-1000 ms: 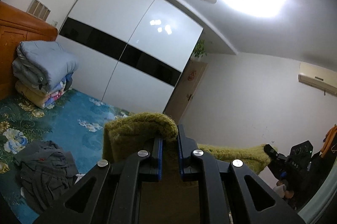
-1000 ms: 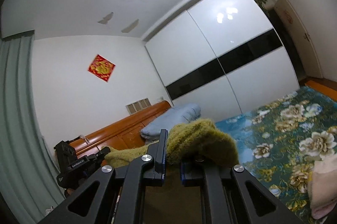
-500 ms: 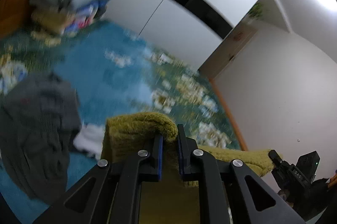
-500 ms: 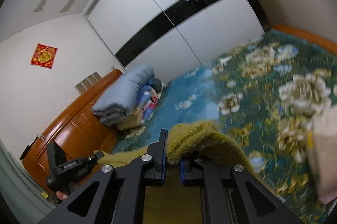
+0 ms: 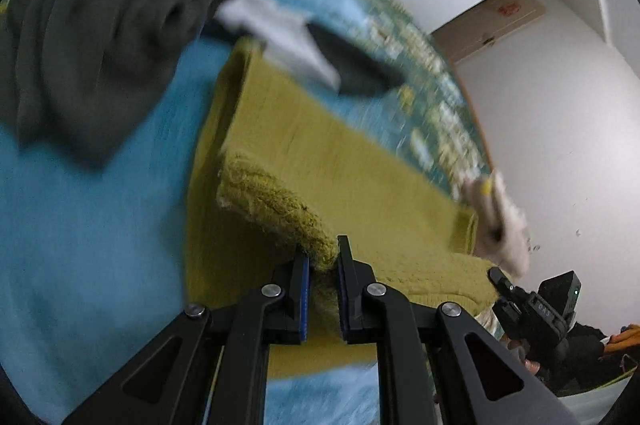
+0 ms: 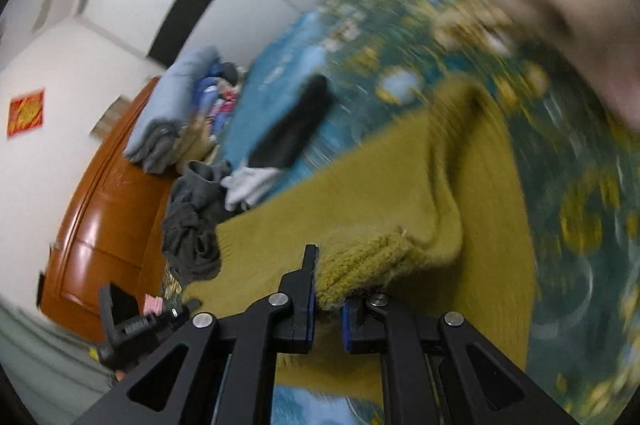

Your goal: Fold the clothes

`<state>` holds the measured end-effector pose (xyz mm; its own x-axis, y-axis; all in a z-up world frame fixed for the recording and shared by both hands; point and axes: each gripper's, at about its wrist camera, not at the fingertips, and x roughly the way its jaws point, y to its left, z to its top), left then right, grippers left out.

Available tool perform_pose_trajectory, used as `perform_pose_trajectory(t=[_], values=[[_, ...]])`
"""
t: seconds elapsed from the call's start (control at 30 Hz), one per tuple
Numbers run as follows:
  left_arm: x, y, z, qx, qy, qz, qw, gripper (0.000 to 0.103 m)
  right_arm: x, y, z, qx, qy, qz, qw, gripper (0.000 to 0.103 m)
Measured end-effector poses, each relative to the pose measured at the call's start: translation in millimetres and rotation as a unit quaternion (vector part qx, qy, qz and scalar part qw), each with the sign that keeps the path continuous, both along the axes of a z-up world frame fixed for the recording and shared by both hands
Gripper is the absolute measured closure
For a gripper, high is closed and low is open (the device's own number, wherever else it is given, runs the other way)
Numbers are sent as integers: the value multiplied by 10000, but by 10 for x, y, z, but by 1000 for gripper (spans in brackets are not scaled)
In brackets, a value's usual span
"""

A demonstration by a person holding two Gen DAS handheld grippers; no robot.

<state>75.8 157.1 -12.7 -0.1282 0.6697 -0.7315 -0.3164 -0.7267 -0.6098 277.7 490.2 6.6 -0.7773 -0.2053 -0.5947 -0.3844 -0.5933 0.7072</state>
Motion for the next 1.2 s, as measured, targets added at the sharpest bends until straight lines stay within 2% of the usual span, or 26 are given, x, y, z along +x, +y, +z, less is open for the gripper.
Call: perform_pose_trajectory(t=[0.17, 0.4, 0.47, 0.53, 0.6, 0.63, 0.7, 0.97, 1.03, 1.07, 1.1, 1.13, 1.2], values=[[236, -18, -273, -256, -217, -56, 9994, 91, 290, 26, -359, -484, -141, -328, 9982, 93], [392, 74, -481, -403, -444, -154, 9981, 91, 452, 87, 60, -70, 487, -421, 9979, 93], [437, 101, -541, -445, -509, -182, 9975, 91, 482, 89, -9, -28, 390, -454, 9982, 93], [482, 127, -601, -487, -574, -210, 9969, 91, 496, 93, -238, -110, 45, -529, 9985, 93], [522, 149, -649, -521, -628, -236, 9964, 91, 549, 110, -534, -414, -303, -700, 9962, 93], [525, 144, -636, -507, -617, -243, 9965, 91, 590, 118, -641, -574, -347, -779, 9947, 93], [531, 134, -609, -481, -597, -257, 9967, 91, 679, 136, -744, -840, -150, -896, 9923, 93], [553, 74, -486, -377, -491, -301, 9976, 87, 792, 121, -616, -569, -162, -769, 9953, 89], [523, -95, -329, -368, -278, -215, 9987, 86, 903, 133, -521, -306, -156, -806, 9962, 84], [508, -179, -250, -364, -172, -172, 9990, 86, 967, 148, -479, -160, -183, -855, 9960, 78], [490, -260, -171, -389, -36, -108, 9992, 86, 1029, 171, -451, -32, -242, -948, 9952, 67], [470, -334, -88, -502, 189, 16, 9986, 86, 1091, 201, -434, 58, -279, -1040, 9942, 62], [459, -435, 63, -689, 576, 182, 9958, 86, 1176, 282, -470, -60, -210, -1176, 9928, 41]])
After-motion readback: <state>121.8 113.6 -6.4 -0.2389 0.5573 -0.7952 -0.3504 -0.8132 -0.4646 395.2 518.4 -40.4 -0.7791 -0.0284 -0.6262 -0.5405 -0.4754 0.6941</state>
